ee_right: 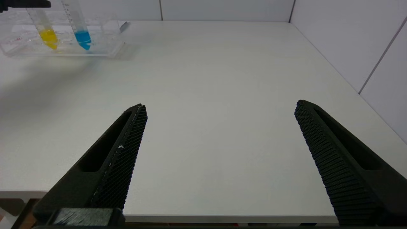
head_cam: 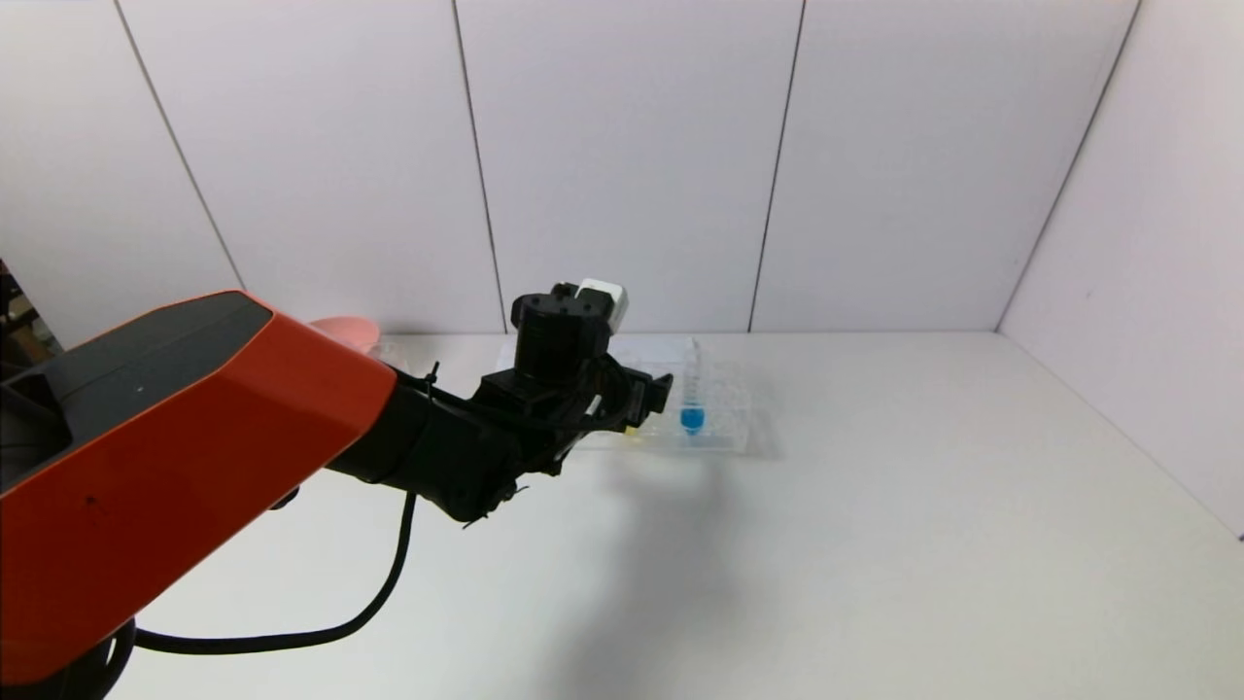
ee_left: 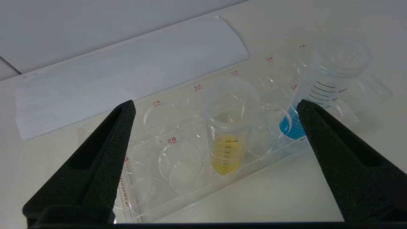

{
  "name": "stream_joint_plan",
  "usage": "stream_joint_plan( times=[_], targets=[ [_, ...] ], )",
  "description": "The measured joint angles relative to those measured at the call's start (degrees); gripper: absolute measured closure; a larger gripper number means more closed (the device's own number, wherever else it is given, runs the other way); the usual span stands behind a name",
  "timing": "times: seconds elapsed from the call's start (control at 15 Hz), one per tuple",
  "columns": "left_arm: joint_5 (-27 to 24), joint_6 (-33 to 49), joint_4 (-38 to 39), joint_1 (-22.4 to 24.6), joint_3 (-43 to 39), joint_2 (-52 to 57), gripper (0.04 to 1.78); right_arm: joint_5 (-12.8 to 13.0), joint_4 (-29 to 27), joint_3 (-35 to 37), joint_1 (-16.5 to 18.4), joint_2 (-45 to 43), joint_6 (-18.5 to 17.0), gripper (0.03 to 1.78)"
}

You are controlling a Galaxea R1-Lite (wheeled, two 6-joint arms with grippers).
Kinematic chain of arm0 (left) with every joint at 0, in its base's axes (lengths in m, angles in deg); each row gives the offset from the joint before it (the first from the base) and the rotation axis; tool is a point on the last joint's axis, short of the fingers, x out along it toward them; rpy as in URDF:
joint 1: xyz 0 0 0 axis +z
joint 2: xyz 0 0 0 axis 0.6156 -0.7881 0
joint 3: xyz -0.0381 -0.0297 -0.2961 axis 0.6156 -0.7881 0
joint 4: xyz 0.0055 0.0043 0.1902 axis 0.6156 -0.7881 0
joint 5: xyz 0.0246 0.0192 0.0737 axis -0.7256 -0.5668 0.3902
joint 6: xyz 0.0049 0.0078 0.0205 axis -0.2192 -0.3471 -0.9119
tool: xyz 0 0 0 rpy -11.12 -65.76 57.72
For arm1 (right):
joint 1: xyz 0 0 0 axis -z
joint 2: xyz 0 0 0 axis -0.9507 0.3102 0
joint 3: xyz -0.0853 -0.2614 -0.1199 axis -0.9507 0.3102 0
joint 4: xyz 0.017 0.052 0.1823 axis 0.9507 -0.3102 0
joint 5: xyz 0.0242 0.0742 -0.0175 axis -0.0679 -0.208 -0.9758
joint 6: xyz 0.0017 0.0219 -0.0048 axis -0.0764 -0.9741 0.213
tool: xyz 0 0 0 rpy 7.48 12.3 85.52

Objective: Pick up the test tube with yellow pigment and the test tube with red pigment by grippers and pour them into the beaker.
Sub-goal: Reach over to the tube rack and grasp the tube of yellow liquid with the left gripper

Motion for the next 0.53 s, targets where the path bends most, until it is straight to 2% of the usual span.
stream_joint_plan(
  times=[0.53],
  targets=[
    [4.8,2.6,0.8,-1.4,2.5,-3.3,0.05,0.0,0.0,0.0,0.0,0.0,0.0,0.11]
  ],
)
